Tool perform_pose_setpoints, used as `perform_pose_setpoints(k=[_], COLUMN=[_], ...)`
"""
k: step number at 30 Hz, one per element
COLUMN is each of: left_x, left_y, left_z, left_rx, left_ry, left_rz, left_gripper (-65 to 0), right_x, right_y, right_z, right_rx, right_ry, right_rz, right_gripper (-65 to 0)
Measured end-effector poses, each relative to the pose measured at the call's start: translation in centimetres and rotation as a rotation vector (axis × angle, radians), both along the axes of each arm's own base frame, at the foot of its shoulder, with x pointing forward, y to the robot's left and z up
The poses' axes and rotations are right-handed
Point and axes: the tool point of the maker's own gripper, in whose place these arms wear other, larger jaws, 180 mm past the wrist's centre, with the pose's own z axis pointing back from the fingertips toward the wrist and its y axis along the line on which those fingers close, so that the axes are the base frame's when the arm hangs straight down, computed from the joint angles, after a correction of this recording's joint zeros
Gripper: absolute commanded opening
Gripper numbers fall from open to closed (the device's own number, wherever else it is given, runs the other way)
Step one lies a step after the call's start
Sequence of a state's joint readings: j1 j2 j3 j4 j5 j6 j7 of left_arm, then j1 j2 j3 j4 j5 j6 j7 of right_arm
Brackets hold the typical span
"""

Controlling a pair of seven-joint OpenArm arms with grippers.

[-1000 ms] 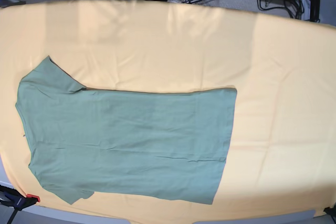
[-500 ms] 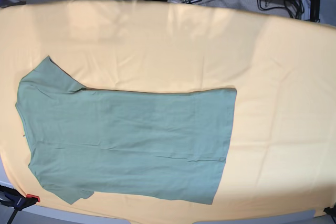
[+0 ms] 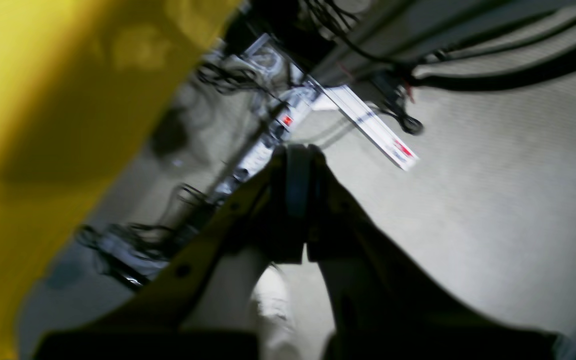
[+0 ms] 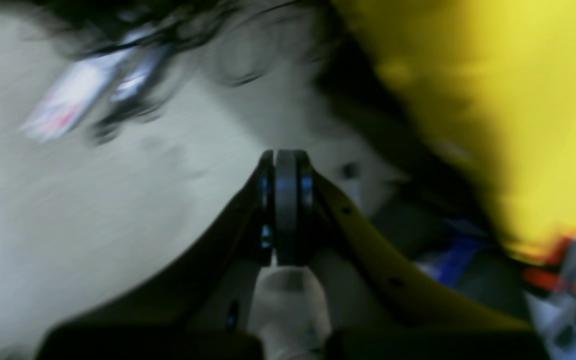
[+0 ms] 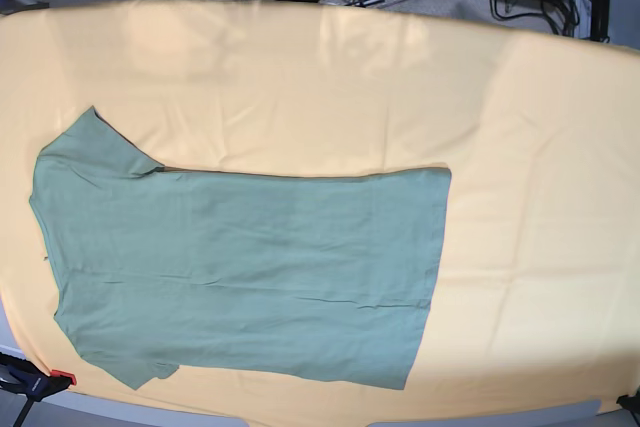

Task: Fold the T-shirt properly

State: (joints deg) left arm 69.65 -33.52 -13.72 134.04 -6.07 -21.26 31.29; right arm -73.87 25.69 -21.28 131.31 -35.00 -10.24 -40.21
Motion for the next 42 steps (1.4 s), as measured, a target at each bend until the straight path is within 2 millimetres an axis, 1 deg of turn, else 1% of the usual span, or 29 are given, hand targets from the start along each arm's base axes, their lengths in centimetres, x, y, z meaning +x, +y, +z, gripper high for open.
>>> perform_pose_setpoints(k=[2,5,9,11,13,15,18,21,23,25,26,27,28,29,31,33,35,36,38,39,41,42], left_x=[1.3,2.6,6.2,7.8,9.3,11.1,14.1,16.9,17.7,17.9,18.2,18.7,19.3,19.7,20.5,21.2,21.8,22.2,23.2,23.8,25.0,25.7], left_y=[0.5,1.1,2.2,2.6,2.6,2.0,1.3,1.3,0.2,-1.2,-1.4,-0.9,-0.4,0.2,0.8,1.0,1.0,1.1,1.4,1.5,1.8,1.8], left_z=[0.5,0.7,1.7,2.3,2.9,4.0,6.1,8.2,9.4,10.6,10.6,10.1,9.3,8.4,6.6,5.1,3.9,3.2,2.4,2.1,1.7,1.7], left_rx=[0.002,0.019,0.044,0.055,0.05,0.015,-0.016,-0.011,-0.038,-0.104,-0.129,-0.112,-0.088,-0.059,-0.021,-0.025,-0.025,-0.009,0.024,0.039,0.075,0.077], left_ry=[-0.051,-0.092,-0.213,-0.266,-0.32,-0.395,-0.522,-0.636,-0.684,-0.726,-0.729,-0.717,-0.701,-0.682,-0.645,-0.619,-0.599,-0.588,-0.578,-0.576,-0.576,-0.581], left_rz=[0.014,0.012,0.022,0.018,0.009,0.0,-0.036,-0.078,-0.171,-0.272,-0.301,-0.318,-0.327,-0.34,-0.384,-0.419,-0.465,-0.486,-0.515,-0.527,-0.553,-0.557], left_gripper=[-65.0,-65.0,-65.0,-65.0,-65.0,-65.0,-65.0,-65.0,-65.0,-65.0,-65.0,-65.0,-65.0,-65.0,-65.0,-65.0,-65.0,-62.7,-55.2,-50.3,-39.8,-35.2], right_x=[1.5,4.2,6.1,8.0,10.1,11.8,14.6,16.7,17.8,19.3,20.0,20.6,20.9,21.2,21.6,22.3,23.3,23.7,23.9,23.8,23.8,23.8], right_y=[-0.7,-2.5,-4.7,-5.6,-6.1,-6.0,-5.1,-4.3,-4.1,-3.9,-3.7,-3.5,-3.0,-2.9,-3.2,-3.5,-4.4,-4.8,-5.2,-5.4,-5.6,-5.7], right_z=[1.2,3.8,5.7,6.9,8.0,8.3,8.1,7.9,8.0,8.7,9.4,10.0,10.0,9.5,7.6,6.9,6.1,5.8,4.9,4.3,3.5,3.2], right_rx=[-0.05,-0.138,-0.258,-0.298,-0.304,-0.277,-0.205,-0.098,-0.033,-0.002,0.007,0.013,0.02,0.024,0.033,0.063,0.065,0.059,0.055,0.055,0.059,0.059], right_ry=[-0.084,-0.234,-0.345,-0.435,-0.52,-0.558,-0.581,-0.591,-0.596,-0.635,-0.672,-0.701,-0.702,-0.694,-0.644,-0.649,-0.644,-0.643,-0.625,-0.61,-0.595,-0.588], right_rz=[0.011,0.021,0.05,0.075,0.106,0.144,0.218,0.215,0.19,0.184,0.193,0.205,0.232,0.253,0.267,0.246,0.219,0.212,0.21,0.212,0.218,0.219], right_gripper=[-65.0,-65.0,-65.0,-65.0,-65.0,-65.0,-65.0,-65.0,-65.0,-65.0,-65.0,-65.0,-65.0,-65.0,-65.0,-65.0,-65.0,-65.0,-65.0,-62.2,-51.5,-47.3])
